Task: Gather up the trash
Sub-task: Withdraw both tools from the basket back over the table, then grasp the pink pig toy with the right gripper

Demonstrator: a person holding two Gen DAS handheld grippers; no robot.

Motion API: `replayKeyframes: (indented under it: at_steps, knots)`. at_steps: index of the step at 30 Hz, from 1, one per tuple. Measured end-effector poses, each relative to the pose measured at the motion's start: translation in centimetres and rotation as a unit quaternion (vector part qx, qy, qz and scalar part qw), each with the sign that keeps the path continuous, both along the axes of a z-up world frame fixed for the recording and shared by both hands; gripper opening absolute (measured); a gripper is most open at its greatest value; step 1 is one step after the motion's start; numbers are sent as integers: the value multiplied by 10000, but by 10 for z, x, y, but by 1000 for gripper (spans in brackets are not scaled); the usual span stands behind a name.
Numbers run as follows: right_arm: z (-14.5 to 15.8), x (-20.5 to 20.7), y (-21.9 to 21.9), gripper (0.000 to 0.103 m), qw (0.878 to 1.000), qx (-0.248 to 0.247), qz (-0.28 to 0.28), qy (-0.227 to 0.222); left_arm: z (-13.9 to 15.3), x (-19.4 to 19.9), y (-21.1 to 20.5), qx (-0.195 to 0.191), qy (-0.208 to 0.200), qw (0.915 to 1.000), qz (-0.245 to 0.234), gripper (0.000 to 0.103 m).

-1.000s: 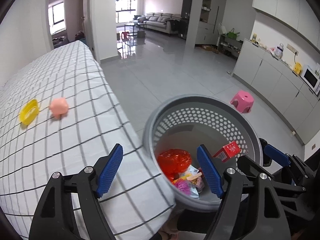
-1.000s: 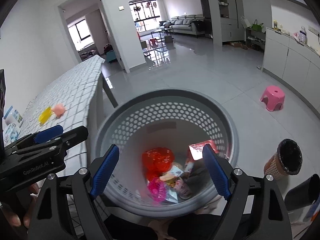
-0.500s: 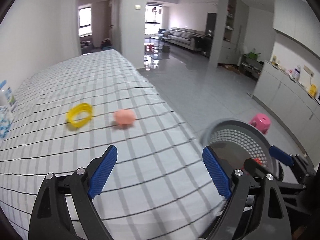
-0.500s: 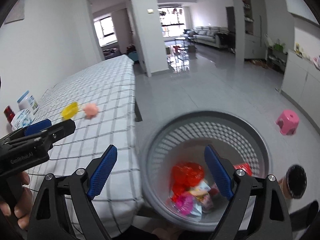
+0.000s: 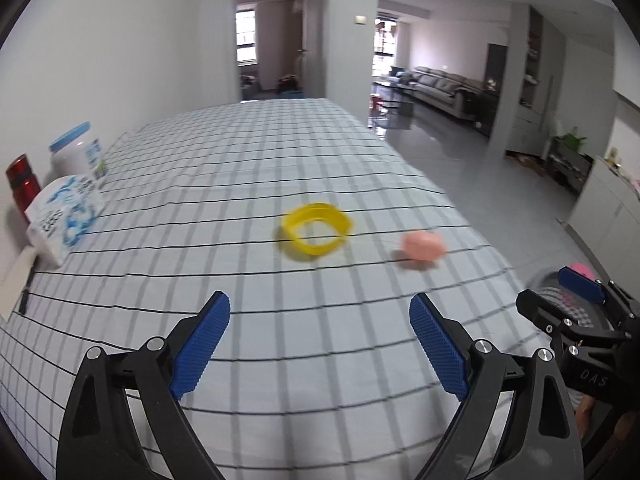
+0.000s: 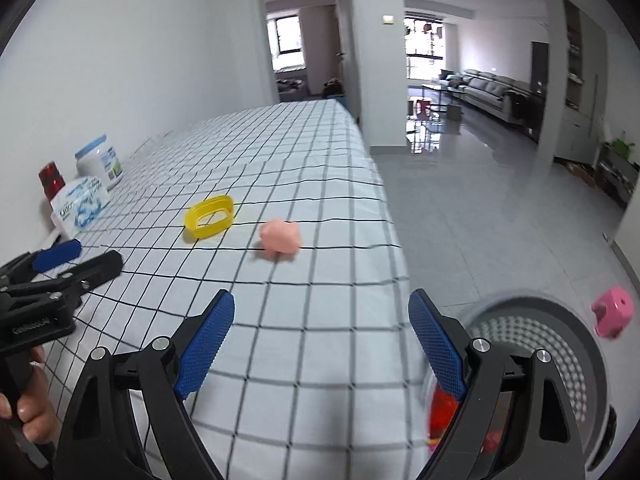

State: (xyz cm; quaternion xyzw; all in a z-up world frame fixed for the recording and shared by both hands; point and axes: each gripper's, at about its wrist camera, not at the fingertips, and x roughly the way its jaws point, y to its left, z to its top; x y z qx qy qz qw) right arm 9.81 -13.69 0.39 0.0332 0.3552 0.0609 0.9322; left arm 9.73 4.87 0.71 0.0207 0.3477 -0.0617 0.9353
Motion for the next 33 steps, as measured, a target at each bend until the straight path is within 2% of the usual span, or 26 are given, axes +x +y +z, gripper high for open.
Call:
replayKeyframes:
  at_steps: [4, 13, 26, 33]
  knots:
    - [-7, 29, 13, 85, 9997, -11, 154, 214, -2, 15, 19, 28, 52, 9998, 180, 90]
    - [-21, 92, 37, 85, 9975, -252, 218, 631, -5, 57, 29, 59, 118, 9994, 315, 91]
    - [-48, 137, 45, 85, 9920, -534, 17, 1145, -21, 87, 27, -101, 348, 9989, 308, 91]
    - [-51, 142, 52, 84, 9922, -666, 72, 1052, -26, 92, 30, -121, 401, 9987, 306, 91]
